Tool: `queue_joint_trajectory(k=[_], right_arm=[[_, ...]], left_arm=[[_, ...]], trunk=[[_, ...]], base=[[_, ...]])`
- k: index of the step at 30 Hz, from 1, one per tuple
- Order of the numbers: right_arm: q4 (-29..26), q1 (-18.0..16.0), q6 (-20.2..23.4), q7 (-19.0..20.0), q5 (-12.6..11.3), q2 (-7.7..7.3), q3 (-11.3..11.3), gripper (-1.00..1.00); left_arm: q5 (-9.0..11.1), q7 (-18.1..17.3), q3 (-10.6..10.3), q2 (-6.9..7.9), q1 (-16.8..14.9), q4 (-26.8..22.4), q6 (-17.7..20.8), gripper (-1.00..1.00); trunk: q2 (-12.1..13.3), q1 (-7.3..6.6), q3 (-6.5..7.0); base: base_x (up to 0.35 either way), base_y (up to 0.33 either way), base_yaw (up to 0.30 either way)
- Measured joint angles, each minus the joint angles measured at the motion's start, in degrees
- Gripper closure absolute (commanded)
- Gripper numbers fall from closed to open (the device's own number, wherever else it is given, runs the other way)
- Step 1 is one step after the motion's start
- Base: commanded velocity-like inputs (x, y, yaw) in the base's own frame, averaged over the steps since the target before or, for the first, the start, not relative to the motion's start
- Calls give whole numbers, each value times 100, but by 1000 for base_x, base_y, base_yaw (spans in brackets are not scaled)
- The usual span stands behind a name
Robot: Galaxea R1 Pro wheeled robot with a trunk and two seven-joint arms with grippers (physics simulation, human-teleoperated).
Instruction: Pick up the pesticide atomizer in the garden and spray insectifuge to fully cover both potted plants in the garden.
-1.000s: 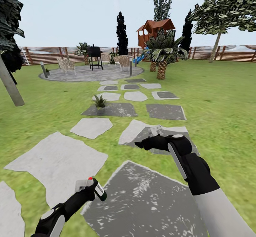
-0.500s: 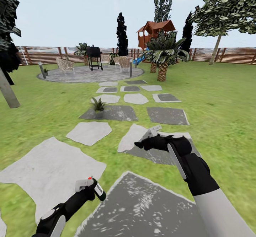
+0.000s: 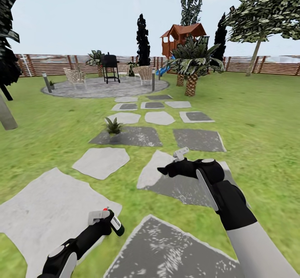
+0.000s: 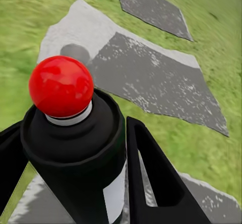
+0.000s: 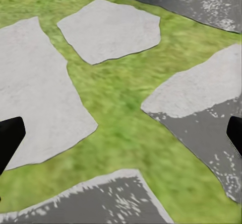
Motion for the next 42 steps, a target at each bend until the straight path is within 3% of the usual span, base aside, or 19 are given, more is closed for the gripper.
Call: queue_joint_trajectory(k=[7, 9, 11, 12, 14, 15, 16, 19, 30, 33, 36, 39, 40, 42], right_arm=[[0, 11, 6, 0, 0, 0, 0, -100], [0, 13, 6, 0, 0, 0, 0, -100], [0, 13, 6, 0, 0, 0, 0, -100], [0, 15, 6, 0, 1, 0, 1, -100], [0, 14, 6, 0, 2, 0, 5, -100], [-3, 14, 6, 0, 4, 0, 7, -100], [-6, 16, 6, 0, 5, 0, 27, -100], [-7, 20, 6, 0, 5, 0, 129, -100], [-9, 22, 3, 0, 9, 0, 202, -100], [-7, 22, 9, 0, 9, 0, 202, -100], [-8, 22, 11, 0, 8, 0, 202, -100], [-20, 22, -3, 10, 8, -7, 202, -100], [-23, 22, 2, 16, 3, -8, 207, -100], [-28, 22, 5, 22, -2, -8, 231, -100]], left_arm=[[-14, -161, -4, 14, -10, -11, 7, 100], [-29, 67, 9, -1, 2, -132, -178, 100], [-78, 980, -49, -15, 23, -228, -526, 100], [-231, 1882, -269, -20, 28, -250, -627, 100], [-524, 3129, -804, -21, 31, -265, -700, 100], [-768, 4147, -1299, -20, 33, -272, -743, 100], [-898, 4947, -1647, -20, 33, -270, -753, 100], [-970, 5474, -1863, -25, 33, -267, -733, 100], [-943, 5573, -1913, -26, 23, -262, -710, 100], [-921, 5364, -1897, -19, 19, -259, -710, 100], [-870, 4759, -1879, 4, 14, -251, -701, 100], [-624, 4193, -1747, 33, 8, -306, -491, 100], [-488, 3652, -1420, 41, 2, -334, -156, 100], [-421, 3070, -1114, 43, 0, -346, 79, 100]], trunk=[[0, 0, 0], [0, 0, 0], [0, 0, 0], [0, 0, 0], [0, 0, 0], [0, 0, 0], [0, 0, 0], [0, 0, 0], [0, 0, 0], [0, 0, 0], [0, 0, 0], [0, 0, 0], [0, 0, 0], [0, 0, 0]], base=[[328, -7, 0], [329, -70, 0], [330, -78, 0], [330, -45, 0], [330, -20, 0], [330, -5, 0], [330, -3, 0], [330, -1, 0], [330, 0, 0], [331, 0, 0], [331, 0, 0], [333, 0, 0], [334, 0, 0], [334, 0, 0]])
